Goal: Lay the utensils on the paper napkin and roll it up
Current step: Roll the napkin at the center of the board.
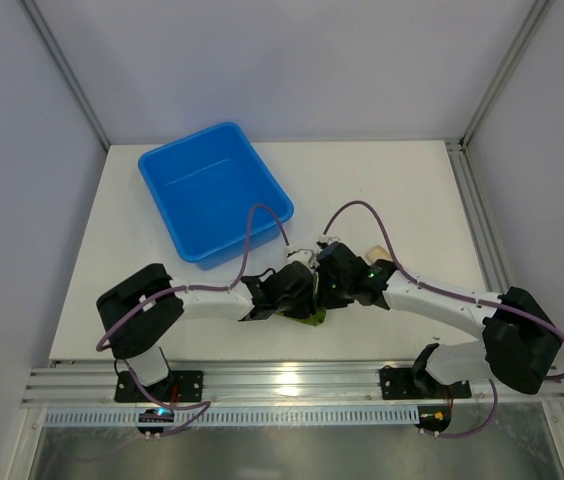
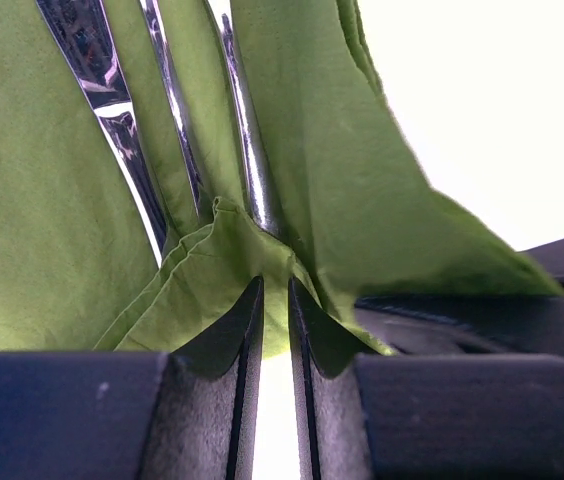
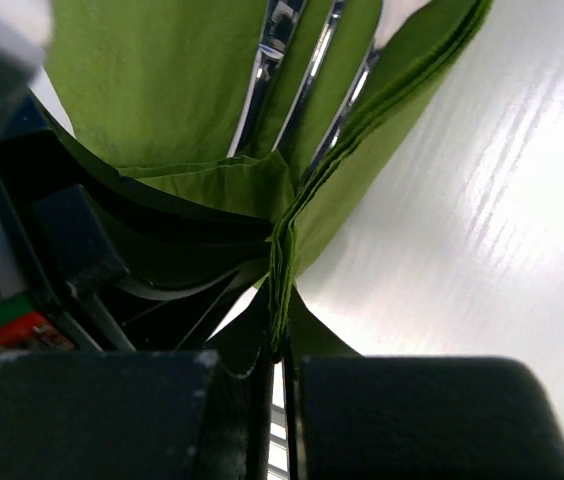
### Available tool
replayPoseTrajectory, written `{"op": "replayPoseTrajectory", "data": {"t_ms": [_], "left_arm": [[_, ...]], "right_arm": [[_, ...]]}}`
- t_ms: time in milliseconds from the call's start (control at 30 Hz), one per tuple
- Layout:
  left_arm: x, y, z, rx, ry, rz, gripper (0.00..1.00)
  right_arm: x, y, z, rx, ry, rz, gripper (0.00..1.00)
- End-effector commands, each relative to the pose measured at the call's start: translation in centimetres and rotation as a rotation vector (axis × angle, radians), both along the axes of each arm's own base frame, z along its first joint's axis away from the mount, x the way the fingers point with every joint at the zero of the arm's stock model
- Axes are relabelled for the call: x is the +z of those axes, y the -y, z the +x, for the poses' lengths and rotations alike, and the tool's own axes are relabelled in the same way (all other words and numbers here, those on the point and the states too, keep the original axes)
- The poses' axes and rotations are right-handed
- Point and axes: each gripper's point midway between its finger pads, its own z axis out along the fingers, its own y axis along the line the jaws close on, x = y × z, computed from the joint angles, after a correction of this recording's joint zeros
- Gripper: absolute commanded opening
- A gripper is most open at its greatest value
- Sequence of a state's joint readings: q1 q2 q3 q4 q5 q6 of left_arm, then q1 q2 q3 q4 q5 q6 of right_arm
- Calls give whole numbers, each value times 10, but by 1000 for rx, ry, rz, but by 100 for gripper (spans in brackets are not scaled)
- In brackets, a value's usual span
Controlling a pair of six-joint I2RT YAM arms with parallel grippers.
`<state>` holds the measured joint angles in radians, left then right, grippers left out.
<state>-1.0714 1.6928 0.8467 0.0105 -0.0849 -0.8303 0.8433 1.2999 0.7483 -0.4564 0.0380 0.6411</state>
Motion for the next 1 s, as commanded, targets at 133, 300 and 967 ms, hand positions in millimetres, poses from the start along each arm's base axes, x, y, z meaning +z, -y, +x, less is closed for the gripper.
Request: {"op": "replayPoseTrajectory", "data": {"t_ms": [133,300,967], "left_arm": [[8,9,9,15,35,-31,16],[13,0,10,46,42,-15,16],[14,-43,3,118,55,74,17]], "right_arm": [[20,-30,11,53,30,98,4],[17,-30,12,48,27,89,4],[15,-36,13,63,14,95,4]]}}
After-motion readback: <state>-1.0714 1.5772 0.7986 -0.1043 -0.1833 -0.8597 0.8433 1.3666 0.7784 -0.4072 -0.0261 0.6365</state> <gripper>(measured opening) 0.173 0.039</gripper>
